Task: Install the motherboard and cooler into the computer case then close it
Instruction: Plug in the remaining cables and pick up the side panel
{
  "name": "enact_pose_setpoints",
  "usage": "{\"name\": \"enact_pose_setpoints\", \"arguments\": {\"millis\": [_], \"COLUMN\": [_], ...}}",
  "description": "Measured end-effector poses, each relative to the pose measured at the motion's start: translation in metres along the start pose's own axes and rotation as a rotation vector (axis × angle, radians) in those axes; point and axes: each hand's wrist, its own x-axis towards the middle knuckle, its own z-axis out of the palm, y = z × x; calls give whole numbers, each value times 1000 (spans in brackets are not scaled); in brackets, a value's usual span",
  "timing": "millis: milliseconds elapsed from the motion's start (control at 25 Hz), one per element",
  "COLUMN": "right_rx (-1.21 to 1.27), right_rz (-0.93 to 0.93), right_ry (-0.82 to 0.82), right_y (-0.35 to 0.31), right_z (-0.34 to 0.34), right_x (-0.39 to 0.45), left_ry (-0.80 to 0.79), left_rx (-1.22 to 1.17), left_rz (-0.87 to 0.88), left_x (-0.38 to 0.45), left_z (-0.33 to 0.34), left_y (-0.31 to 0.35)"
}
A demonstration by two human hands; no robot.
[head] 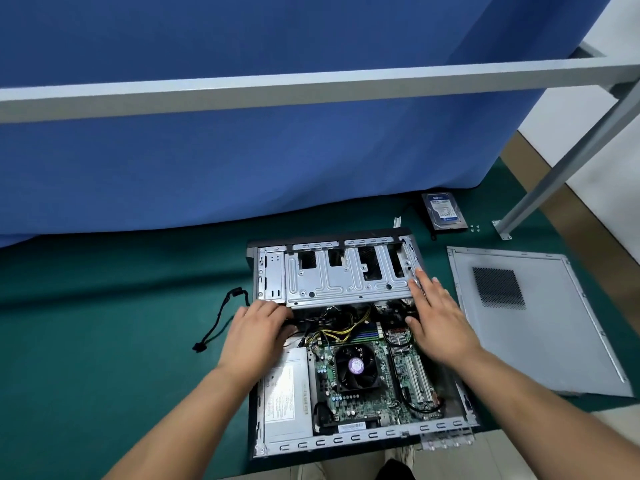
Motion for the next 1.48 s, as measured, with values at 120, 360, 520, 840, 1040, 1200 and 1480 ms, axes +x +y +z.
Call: {"name": "enact_pose_setpoints", "arguments": {"millis": [120,360,520,840,1040,1200,1480], "right_rx": [18,43,186,658,735,786,761], "right_rz": [20,14,32,242,365,346,346], "right_ry": [64,106,117,-58,-33,-29,-34], "right_y": [-3,-1,-4,-2,-1,1,-4], "right_z": [6,10,5,-15,-16,-17,-15], "right_x": [0,-1,-3,-4,-1,3,20], "left_ry": [38,79,119,-47,-246,-271,-276], "left_rx": [-9,-220,-372,-113,200,250,150], "left_rz": [-2,-128,-379,-46,17,12,-42], "left_x": [4,5,15,43,74,84,98], "left_z": [-4,-14,-13,-1,25,29,22], "left_y": [-9,-28,-29,22,45,41,37]}}
